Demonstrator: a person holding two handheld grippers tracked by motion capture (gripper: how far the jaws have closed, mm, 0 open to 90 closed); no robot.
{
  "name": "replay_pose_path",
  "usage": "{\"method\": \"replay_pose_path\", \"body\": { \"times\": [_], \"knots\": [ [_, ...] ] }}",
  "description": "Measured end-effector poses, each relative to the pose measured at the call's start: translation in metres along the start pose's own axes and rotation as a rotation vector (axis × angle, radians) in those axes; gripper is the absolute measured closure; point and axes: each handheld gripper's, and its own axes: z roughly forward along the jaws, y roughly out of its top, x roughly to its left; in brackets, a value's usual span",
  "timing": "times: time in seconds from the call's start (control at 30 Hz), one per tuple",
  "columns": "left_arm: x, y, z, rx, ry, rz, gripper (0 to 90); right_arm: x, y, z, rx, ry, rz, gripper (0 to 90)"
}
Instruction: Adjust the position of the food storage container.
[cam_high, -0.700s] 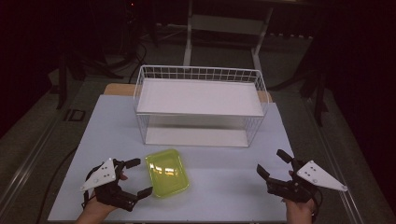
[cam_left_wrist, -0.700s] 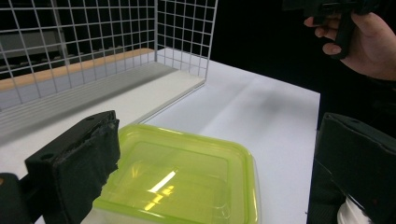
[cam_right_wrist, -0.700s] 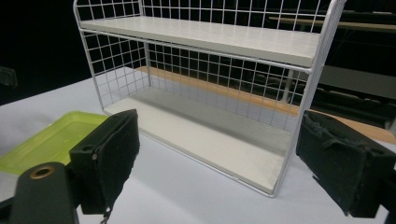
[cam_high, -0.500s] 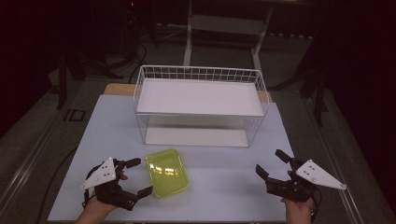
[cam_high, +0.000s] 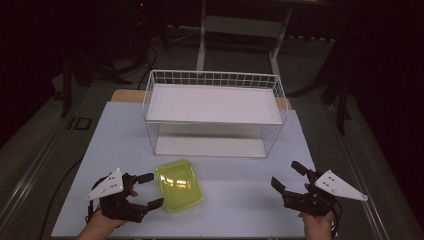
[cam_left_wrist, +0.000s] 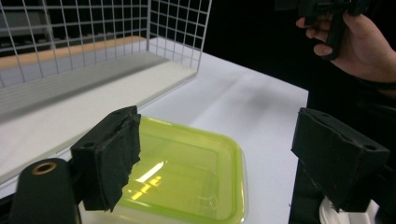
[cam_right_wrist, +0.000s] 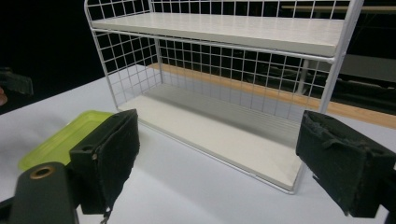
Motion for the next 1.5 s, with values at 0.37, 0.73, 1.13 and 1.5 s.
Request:
{"method": "replay_pose_path", "body": {
  "times": [0.37,0.73,1.13,1.5],
  "knots": [
    [0.021,-0.028,-0.009,0.144,-0.055,0.01,83.0,0.001,-0.002,0.005,0.012,0.023,0.004,13.4],
    [0.015,-0.041,0.015,0.257,-0.063,0.12,90.0,0.0,-0.003,0.006,0.022,0.037,0.023,13.4],
    [0.012,-0.039,0.043,0.275,-0.077,0.123,90.0,-0.003,-0.004,0.007,0.028,0.049,0.034,13.5],
    [0.006,-0.031,0.074,0.241,-0.084,0.122,90.0,-0.004,-0.005,0.006,0.03,0.058,0.039,13.6]
  ]
}}
